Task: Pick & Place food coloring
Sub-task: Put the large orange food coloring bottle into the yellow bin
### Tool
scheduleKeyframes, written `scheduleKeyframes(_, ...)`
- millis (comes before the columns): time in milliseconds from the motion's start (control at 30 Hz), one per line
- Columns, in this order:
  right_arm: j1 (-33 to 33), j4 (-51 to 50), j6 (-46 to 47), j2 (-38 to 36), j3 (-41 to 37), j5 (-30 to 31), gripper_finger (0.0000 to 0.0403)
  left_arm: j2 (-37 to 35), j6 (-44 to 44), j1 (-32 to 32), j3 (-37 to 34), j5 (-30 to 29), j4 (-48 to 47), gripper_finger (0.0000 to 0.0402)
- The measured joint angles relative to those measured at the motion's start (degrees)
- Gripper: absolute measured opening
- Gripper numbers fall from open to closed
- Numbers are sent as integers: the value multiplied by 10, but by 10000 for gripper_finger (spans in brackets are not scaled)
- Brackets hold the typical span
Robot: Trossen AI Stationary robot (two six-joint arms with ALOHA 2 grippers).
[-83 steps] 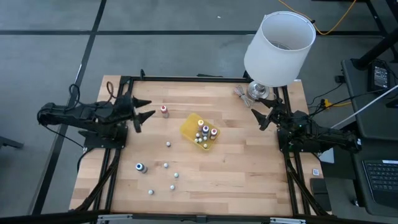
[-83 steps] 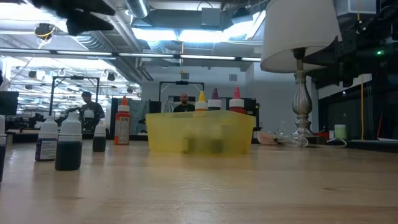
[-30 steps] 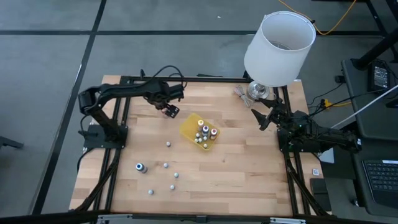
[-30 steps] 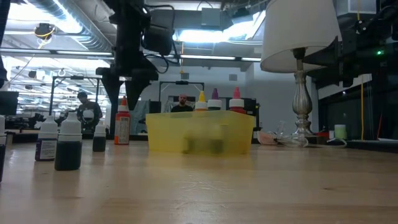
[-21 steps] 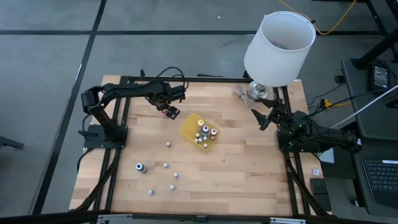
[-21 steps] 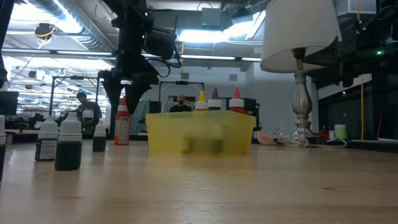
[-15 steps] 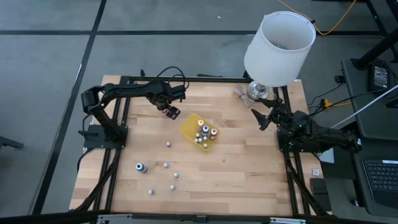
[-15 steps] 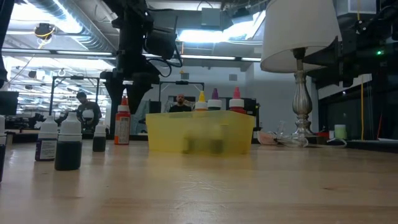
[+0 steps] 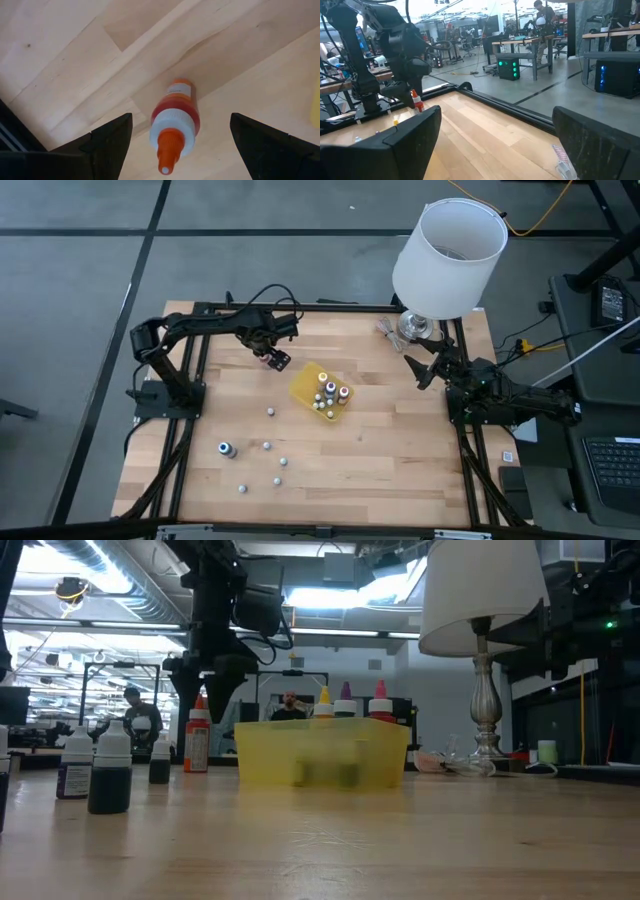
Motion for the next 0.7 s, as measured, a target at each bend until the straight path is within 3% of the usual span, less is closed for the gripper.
scheduleKeyframes(700,0,0,0,0,0,0,381,0,-31,1,0,-3,-28,180)
